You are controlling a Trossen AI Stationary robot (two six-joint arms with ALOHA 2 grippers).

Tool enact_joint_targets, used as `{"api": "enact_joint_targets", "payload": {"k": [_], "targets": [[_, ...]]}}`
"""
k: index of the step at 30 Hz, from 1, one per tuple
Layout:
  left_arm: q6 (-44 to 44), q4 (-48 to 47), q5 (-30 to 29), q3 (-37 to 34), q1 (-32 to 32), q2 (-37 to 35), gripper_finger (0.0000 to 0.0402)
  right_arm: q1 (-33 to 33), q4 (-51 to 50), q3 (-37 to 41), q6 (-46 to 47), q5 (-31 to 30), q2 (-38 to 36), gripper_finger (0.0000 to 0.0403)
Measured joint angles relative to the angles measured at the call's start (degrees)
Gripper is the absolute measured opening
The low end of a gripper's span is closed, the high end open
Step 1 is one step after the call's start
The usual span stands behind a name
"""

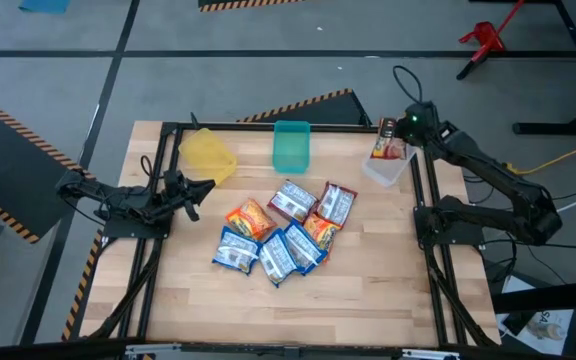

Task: Sort Maruchan noodles
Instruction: Put the bottom red noodle pack into the transparent bin

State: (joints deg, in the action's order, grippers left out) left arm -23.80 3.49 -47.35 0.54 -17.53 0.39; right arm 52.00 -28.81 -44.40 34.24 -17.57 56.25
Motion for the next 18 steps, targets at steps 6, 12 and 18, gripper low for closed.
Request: {"api": "enact_joint_targets", "payload": {"k": [6,12,18], "targets": [[-0.02,0.00,0.02,0.00,0.02,0.01,0.0044,-2.79,-1.10,0.13,0.70,-6.09,2.95,0.0036],[-0.08,0.00,0.02,0.00,0.00,0.01,0.0044,-5.13,-3.48,0.15,2.59,-13.32,7.89,0.0036],[-0.06,0.00,0.02,0.00,0.00,0.00,0.0044,-5.26,-4.22,0.15,6.47,-15.08,11.48,0.0036]]}}
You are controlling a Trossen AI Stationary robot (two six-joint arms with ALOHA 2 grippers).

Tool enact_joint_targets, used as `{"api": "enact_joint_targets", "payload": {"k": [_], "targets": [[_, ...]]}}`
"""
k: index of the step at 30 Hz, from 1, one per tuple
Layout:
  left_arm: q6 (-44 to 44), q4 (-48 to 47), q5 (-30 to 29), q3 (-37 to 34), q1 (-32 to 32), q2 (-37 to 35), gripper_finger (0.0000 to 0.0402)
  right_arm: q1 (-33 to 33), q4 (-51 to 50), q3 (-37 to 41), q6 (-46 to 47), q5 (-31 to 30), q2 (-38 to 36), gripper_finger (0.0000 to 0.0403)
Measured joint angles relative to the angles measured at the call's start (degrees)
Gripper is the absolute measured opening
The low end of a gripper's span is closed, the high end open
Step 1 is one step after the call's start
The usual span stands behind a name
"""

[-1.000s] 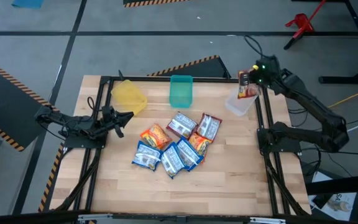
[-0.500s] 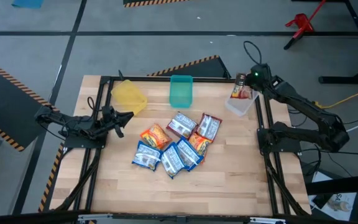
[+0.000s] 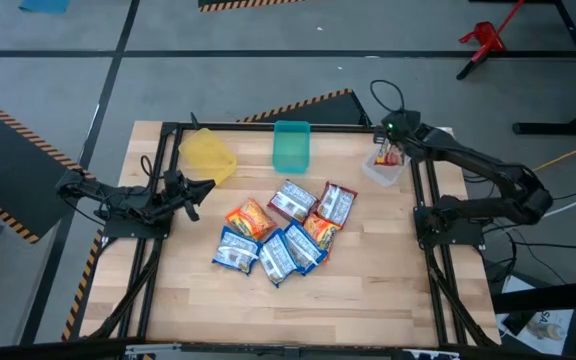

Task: Sort Maruchan noodles
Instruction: Put the bottom red noodle pack into the transparent bin

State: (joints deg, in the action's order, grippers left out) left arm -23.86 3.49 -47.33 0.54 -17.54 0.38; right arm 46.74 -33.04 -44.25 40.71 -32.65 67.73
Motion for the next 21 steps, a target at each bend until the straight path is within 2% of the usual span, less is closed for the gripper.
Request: {"api": "enact_joint_targets", "payload": {"k": [13,17,21], "targets": [[0.00,-0.02,0.02,0.00,0.01,0.02,0.0044,0.15,-2.68,0.00,5.12,0.12,8.32,0.0044],[0.01,-0.01,0.02,0.00,0.01,0.01,0.0044,0.15,-4.68,0.00,4.11,-0.01,10.45,0.0079],[0.02,-0.02,0.02,0.00,0.02,0.01,0.0044,0.15,-5.17,0.00,3.57,-0.80,10.90,0.0132]]}}
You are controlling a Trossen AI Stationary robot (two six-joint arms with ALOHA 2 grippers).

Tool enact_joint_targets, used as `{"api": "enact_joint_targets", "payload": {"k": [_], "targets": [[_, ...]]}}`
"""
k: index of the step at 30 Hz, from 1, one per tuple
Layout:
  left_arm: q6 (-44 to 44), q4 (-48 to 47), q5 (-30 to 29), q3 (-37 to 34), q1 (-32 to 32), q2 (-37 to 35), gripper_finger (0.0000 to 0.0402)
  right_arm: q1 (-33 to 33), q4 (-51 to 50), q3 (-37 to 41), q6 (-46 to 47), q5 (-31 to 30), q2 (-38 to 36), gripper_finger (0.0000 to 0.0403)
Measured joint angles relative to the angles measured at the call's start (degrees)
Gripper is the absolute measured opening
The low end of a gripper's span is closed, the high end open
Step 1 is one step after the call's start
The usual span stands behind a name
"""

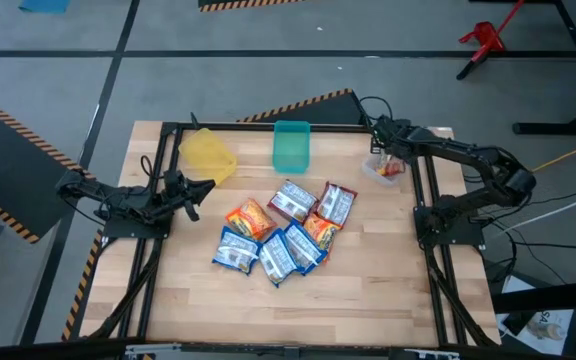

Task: Sort Maruchan noodles
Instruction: Put the bottom red noodle pack into the transparent bin, then put the right red noodle pack into the transparent bin

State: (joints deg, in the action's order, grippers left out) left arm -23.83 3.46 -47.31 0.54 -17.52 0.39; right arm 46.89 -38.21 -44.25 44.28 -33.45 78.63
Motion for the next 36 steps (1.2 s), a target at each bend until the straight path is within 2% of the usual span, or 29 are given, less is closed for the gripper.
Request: {"api": "enact_joint_targets", "payload": {"k": [7,15,19,22,27,29,32,36], "targets": [[-0.02,0.02,0.00,0.00,0.00,-0.01,0.0044,-0.02,-1.03,0.00,-2.92,0.27,0.00,0.0216],[-0.04,0.00,0.00,0.00,-0.02,-0.01,0.0044,-0.07,0.12,-0.02,-15.62,7.67,0.00,0.0234],[-0.07,0.02,0.00,-0.01,-0.01,0.00,0.0044,-0.07,6.61,-0.03,-23.87,18.53,0.00,0.0234],[-0.19,0.00,0.00,0.00,-0.02,-0.01,0.0044,-0.07,9.89,-1.37,-26.71,25.78,0.00,0.0234],[-1.53,0.01,0.01,-0.02,0.00,-0.01,0.0044,-0.07,10.61,-6.85,-33.45,39.18,0.00,0.0234],[-1.59,0.02,0.02,-0.02,-0.02,-0.01,0.0044,-0.10,9.23,-9.51,-34.31,41.75,0.00,0.0234],[-1.69,0.02,0.02,-0.02,0.00,-0.01,0.0044,-0.09,6.27,-12.37,-36.79,42.45,0.00,0.0234],[-2.58,0.02,0.02,-0.02,-0.01,0.00,0.0044,-2.41,4.58,-13.41,-41.71,51.80,-0.02,0.0234]]}}
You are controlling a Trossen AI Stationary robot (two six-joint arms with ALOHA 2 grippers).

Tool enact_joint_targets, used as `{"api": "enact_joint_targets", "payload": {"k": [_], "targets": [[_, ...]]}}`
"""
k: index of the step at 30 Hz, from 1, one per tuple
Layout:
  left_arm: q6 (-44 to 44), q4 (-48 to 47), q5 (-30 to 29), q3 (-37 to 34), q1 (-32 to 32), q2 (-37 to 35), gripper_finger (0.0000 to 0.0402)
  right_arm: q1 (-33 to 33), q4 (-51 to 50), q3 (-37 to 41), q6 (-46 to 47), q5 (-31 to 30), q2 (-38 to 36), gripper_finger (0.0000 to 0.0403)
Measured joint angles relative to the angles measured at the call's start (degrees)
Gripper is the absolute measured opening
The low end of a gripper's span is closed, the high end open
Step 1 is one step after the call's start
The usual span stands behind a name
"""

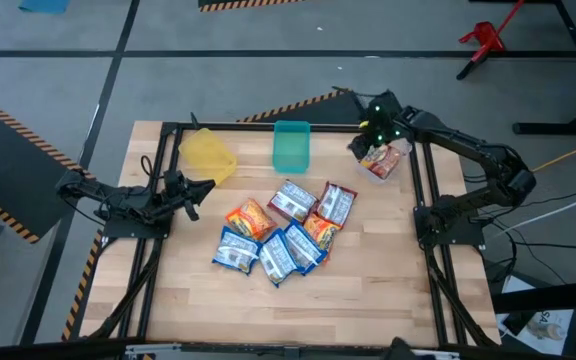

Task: Sort Maruchan noodles
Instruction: Put the right red noodle pack into the transparent bin

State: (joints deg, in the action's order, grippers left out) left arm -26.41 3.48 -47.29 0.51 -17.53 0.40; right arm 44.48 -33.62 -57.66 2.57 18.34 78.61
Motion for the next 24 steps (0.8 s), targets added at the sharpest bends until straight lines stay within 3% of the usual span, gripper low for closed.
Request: {"api": "enact_joint_targets", "payload": {"k": [4,10,15,24], "targets": [[-0.07,-0.01,-0.02,0.00,-0.01,-0.01,0.0044,-7.31,-1.42,0.86,-3.34,1.29,0.00,0.0234],[-0.07,0.01,-0.02,0.00,-0.01,0.00,0.0044,-19.42,-0.25,1.22,-10.13,-6.37,0.00,0.0234],[-0.09,-0.01,0.01,0.00,0.01,0.01,0.0044,-22.06,0.88,1.24,-11.04,-8.38,0.68,0.0243],[-0.11,0.01,0.01,0.00,0.00,0.01,0.0044,-21.96,0.93,1.30,-12.31,-8.54,10.32,0.0364]]}}
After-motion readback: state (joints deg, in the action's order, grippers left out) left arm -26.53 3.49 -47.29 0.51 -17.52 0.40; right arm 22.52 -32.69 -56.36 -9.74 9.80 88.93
